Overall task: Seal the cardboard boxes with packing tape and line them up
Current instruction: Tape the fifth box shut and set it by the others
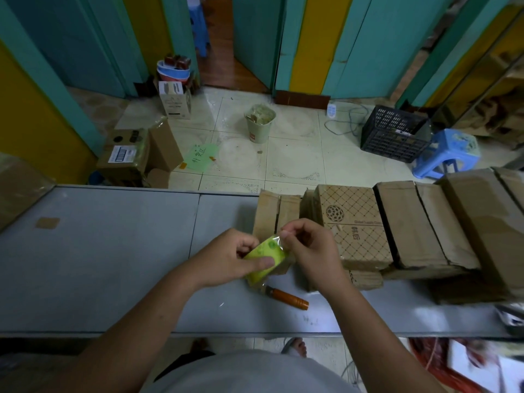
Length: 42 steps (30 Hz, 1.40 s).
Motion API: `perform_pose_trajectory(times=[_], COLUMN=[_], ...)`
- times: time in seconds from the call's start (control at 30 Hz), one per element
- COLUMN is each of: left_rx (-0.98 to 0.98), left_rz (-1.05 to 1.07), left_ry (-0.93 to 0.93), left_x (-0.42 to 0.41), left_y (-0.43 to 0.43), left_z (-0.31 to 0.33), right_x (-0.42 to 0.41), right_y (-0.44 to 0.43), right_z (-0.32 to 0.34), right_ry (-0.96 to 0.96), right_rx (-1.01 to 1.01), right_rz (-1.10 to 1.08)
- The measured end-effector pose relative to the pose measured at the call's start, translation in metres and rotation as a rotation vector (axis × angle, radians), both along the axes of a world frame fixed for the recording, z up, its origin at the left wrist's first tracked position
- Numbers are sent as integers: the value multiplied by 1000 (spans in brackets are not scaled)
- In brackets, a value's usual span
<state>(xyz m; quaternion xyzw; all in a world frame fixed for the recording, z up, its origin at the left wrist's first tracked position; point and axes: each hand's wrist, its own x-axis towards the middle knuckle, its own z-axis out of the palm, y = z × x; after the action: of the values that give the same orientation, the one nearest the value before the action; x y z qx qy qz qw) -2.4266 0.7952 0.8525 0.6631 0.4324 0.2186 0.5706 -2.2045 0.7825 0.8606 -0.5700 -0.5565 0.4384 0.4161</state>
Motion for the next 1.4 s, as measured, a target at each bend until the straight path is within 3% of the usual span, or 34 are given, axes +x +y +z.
perform_pose_trajectory(times=[0.17,0.33,0.4,0.57,0.7,0.77,0.9,1.0,1.07,1.13,1.27,1.4], left_rx=[-127,46,66,71,199,220,92,20,11,69,231,212], left_rz=[-61,112,122,162,200,141,-43,-5,18,22,14,-36], left_ry=[-329,-258,-155,392,575,526,216,-41,-83,73,676,690], left_x=[0,5,-1,-18,-19,-24,-44,-55,-58,-60,-62,-55], left_y=[-7,-10,-7,8,15,17,23,26,28,33,47,46], left_z=[6,4,3,-5,-3,-3,-2,-7,-12,-18,-26,-32], right_x=[-2,1,7,21,18,17,11,7,6,4,-5,-8], right_y=[4,7,6,2,-6,-11,-25,-33,-35,-37,-43,-46], right_z=[-5,0,4,14,3,-5,-20,-29,-33,-38,-50,-60], right_ry=[229,153,72,-7,41,108,239,292,342,298,262,271], right_rx=[-116,-98,-74,-18,-58,-102,-208,-232,-241,-232,-217,-197], right_rz=[-81,-67,-70,-85,-208,-255,-334,-388,-438,-465,-544,-647])
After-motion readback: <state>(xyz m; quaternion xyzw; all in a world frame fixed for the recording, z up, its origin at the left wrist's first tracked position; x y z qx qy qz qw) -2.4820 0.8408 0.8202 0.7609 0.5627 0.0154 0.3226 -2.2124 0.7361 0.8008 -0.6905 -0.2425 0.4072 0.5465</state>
